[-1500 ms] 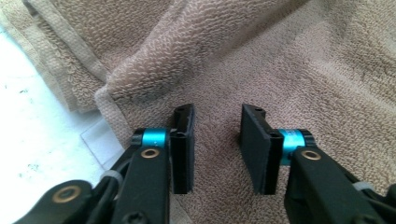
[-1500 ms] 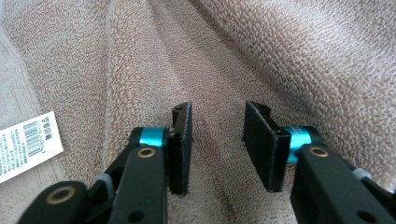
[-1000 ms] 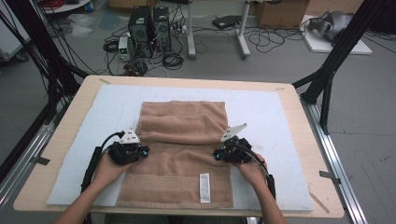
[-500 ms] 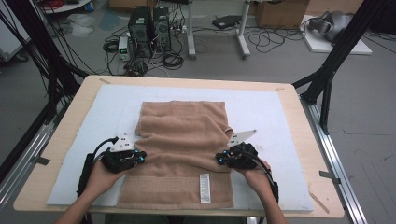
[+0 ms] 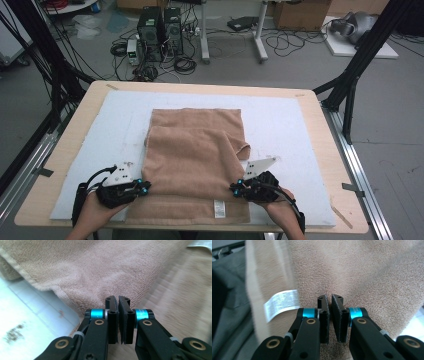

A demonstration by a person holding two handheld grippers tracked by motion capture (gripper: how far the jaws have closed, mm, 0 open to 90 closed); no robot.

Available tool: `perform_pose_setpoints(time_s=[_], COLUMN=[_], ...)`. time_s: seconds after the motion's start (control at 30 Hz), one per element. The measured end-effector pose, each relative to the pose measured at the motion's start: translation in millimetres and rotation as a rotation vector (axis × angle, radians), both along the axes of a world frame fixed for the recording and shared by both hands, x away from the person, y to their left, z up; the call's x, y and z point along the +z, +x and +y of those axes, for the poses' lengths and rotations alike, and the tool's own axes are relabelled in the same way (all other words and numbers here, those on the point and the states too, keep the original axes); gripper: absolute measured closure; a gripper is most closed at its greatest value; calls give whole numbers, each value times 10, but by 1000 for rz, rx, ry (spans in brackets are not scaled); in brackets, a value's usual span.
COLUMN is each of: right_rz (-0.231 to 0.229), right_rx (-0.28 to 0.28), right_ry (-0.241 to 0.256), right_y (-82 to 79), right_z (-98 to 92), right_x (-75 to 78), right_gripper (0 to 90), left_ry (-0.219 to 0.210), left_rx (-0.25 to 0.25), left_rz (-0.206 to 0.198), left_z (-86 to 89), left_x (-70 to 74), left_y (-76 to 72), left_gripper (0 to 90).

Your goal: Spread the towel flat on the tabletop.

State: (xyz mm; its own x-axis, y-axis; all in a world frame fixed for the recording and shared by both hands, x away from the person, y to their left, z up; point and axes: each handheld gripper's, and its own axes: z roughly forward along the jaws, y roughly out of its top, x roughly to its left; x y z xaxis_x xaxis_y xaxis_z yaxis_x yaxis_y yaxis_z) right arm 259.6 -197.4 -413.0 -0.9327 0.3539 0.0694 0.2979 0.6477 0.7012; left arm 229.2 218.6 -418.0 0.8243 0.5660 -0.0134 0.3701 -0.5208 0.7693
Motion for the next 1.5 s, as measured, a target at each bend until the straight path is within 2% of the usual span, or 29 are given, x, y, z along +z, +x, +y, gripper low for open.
perform_pose_setpoints(time_s=[0.07,0.13,0.23,0.37,0.43,0.5,0.57,0.63,0.7,0.73,0.83,0.87,0.97,1.03,1.2,1.37,1.5], right_rz=[-15,-33,-65,-107,-114,-109,-109,-90,-75,-77,-82,-85,-91,-108,-107,-130,-133], right_rx=[-3,-19,-74,-178,-221,-251,-281,-306,-305,-297,-290,-289,-269,-261,-274,-320,-360], right_ry=[37,68,96,60,30,12,-21,-47,-76,-84,-84,-92,-116,-134,-122,-131,-145], right_y=[-11,26,220,581,746,885,1000,1091,1144,1157,1158,1156,1144,1126,1118,1174,1252], right_z=[-19,-49,-97,-136,-132,-123,-113,-94,-48,-19,41,56,85,96,-39,-229,-348], right_x=[56,125,232,261,221,156,70,-29,-114,-144,-171,-177,-169,-144,-39,132,189], right_gripper=[779,728,707,714,721,726,725,707,683,669,660,692,846,863,871,873,873], left_ry=[-10,-35,-37,-34,-13,11,54,88,111,119,112,104,116,122,108,97,75], left_rx=[-15,-20,-1,53,83,104,120,124,134,136,139,129,109,109,108,110,114], left_rz=[-8,-9,-49,-72,-81,-64,-56,-31,5,18,11,17,-5,-6,8,-10,-18], left_z=[4,-4,-62,-140,-174,-213,-242,-258,-273,-278,-275,-274,-291,-292,-245,-234,-199], left_x=[58,134,221,196,146,60,-23,-84,-147,-163,-191,-193,-195,-187,-175,-141,-110], left_y=[-16,36,197,492,593,702,778,839,894,903,888,880,843,835,829,801,778], left_gripper=[838,785,737,713,713,713,713,707,693,678,665,687,819,862,872,871,871])
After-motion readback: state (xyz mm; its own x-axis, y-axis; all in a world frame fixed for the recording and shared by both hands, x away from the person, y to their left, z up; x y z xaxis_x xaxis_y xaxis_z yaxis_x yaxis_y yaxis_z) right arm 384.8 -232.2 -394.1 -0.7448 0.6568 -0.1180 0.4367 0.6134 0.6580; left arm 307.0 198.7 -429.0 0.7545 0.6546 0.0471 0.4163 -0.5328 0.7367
